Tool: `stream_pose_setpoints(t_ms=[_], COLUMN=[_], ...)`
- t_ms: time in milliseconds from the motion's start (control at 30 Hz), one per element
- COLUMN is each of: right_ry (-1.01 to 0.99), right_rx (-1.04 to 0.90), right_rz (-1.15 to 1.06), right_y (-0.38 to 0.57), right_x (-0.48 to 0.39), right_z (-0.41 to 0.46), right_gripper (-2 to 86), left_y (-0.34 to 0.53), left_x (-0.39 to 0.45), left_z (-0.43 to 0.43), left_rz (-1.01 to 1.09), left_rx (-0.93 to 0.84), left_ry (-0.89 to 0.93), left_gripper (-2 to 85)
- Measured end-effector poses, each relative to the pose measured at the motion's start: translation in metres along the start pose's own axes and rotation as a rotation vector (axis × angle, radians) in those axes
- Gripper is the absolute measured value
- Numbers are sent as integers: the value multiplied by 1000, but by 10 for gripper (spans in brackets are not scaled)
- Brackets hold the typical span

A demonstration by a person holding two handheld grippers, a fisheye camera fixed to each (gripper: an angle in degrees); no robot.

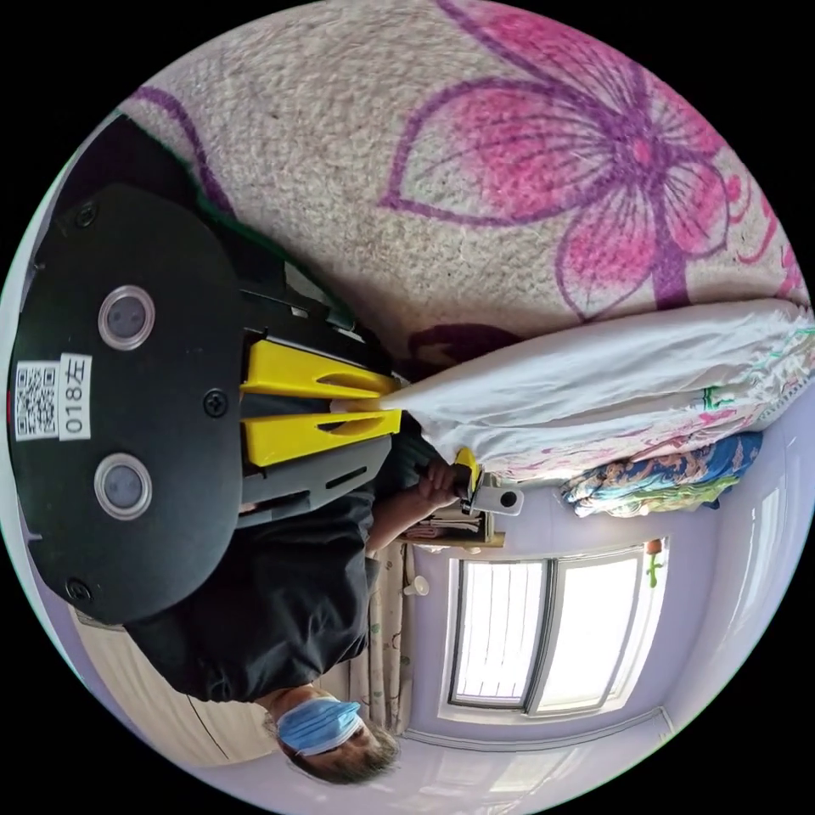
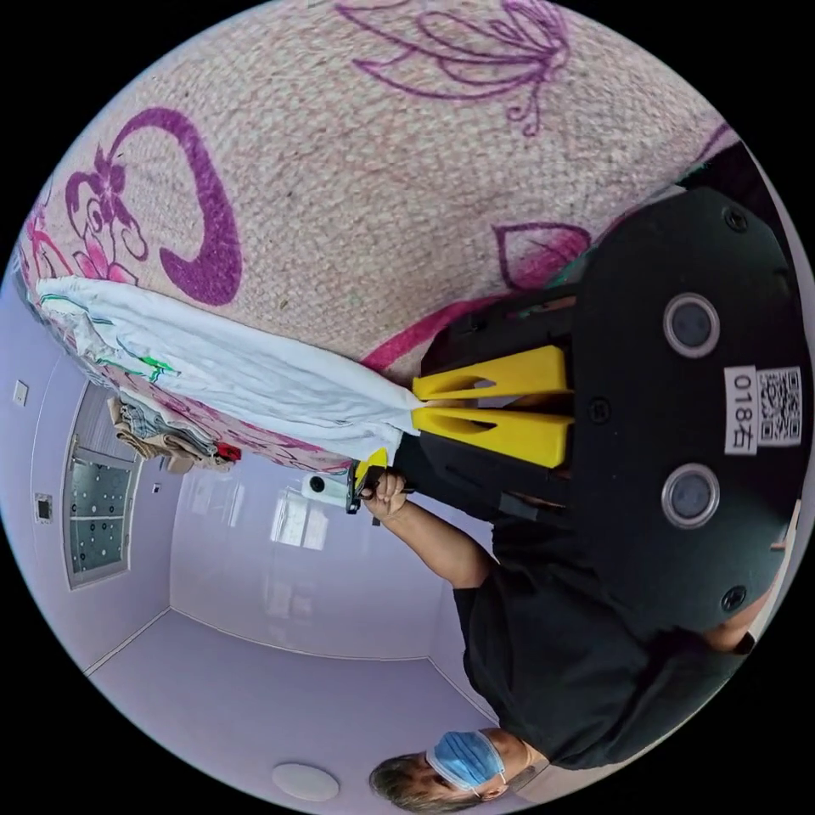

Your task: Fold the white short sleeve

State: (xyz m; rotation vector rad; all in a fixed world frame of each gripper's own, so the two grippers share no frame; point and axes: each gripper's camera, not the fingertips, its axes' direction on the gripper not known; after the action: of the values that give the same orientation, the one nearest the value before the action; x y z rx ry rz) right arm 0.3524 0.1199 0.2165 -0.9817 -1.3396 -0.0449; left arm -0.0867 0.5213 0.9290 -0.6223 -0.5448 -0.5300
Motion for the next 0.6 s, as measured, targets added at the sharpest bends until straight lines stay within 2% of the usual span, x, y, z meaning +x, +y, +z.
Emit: stream_pose_setpoints(t_ms=[300, 600], right_ry=[-51, -92], right_rx=[122, 33], right_rz=[-176, -219], right_y=[9, 48], right_x=[-64, -118], right_z=[-74, -114], right_gripper=[-1, 0], left_y=[11, 88], left_x=[54, 81], left_z=[-31, 15], left_rz=[267, 348], left_rx=[108, 106], left_ry=[54, 116], left_gripper=[-9, -9])
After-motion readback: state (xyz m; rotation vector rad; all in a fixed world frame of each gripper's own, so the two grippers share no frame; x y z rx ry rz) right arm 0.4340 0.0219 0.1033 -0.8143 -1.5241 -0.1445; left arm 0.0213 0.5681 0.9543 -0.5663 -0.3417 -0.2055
